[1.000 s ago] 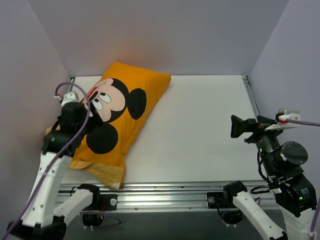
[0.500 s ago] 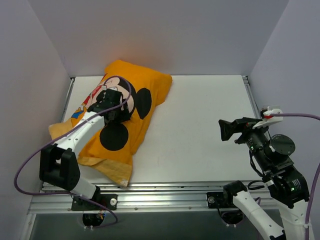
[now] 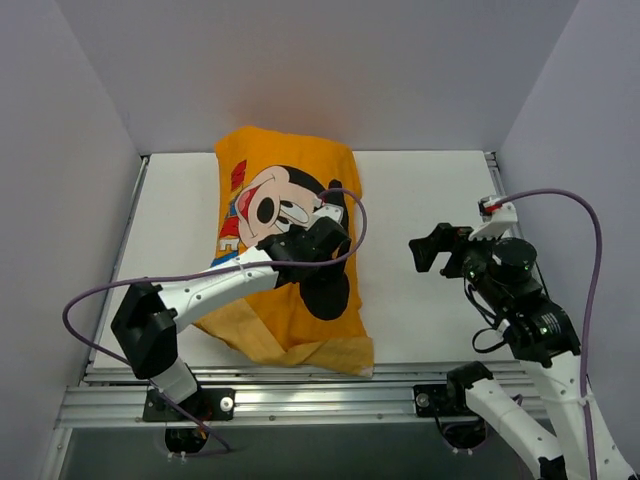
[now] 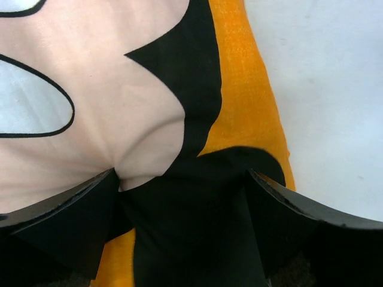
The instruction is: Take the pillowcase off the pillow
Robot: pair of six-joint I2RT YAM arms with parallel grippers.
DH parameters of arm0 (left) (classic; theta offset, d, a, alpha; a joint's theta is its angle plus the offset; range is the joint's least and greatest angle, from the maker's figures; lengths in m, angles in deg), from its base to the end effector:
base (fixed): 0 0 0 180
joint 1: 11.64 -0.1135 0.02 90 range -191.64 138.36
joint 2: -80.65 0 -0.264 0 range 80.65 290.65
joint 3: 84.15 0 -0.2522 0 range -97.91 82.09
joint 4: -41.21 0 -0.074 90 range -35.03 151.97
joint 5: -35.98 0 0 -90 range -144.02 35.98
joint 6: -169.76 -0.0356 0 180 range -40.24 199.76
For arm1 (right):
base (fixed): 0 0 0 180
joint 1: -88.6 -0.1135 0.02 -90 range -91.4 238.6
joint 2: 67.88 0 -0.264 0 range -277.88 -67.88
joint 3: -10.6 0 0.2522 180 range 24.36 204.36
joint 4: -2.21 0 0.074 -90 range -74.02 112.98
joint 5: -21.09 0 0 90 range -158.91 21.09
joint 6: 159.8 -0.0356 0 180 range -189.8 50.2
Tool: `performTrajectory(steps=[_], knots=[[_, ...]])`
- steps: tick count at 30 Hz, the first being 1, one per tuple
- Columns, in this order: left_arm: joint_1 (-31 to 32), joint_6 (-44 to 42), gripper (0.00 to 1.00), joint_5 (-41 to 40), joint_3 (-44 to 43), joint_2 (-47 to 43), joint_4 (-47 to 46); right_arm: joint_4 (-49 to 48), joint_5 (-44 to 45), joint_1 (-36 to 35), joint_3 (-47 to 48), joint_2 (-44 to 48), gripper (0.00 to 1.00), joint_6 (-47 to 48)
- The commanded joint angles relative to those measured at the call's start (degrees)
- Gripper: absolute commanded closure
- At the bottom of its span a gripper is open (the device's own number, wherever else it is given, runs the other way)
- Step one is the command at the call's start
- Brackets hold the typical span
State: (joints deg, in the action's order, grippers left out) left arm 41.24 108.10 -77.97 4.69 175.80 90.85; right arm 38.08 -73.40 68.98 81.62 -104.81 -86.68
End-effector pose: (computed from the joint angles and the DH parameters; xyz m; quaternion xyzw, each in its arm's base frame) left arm 0.2278 -0.2771 0.2731 0.1342 0.9219 -0.0491 0.3601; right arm 0.1189 0.0454 0.4101 -0.0444 0.7166 0.2445 0.6517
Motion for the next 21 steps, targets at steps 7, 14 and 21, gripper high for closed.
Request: performTrajectory(steps=[7, 14, 21], knots=[[0.64, 12.44, 0.06, -6.91, 7.08, -14.37, 15.79, -17.66, -9.55, -0.69, -9.34, -15.09, 0.00, -13.69], [-0.76, 26.57, 0.06, -5.94, 21.49, -26.57, 19.67, -36.15, -16.77, -5.42, -10.94, -31.43, 0.00, -19.32], [-4.27, 28.35, 0.06, -0.93, 30.12, -32.49, 11.42, -49.96, -17.39, -14.56, -6.47, -52.59, 0.00, -22.93]])
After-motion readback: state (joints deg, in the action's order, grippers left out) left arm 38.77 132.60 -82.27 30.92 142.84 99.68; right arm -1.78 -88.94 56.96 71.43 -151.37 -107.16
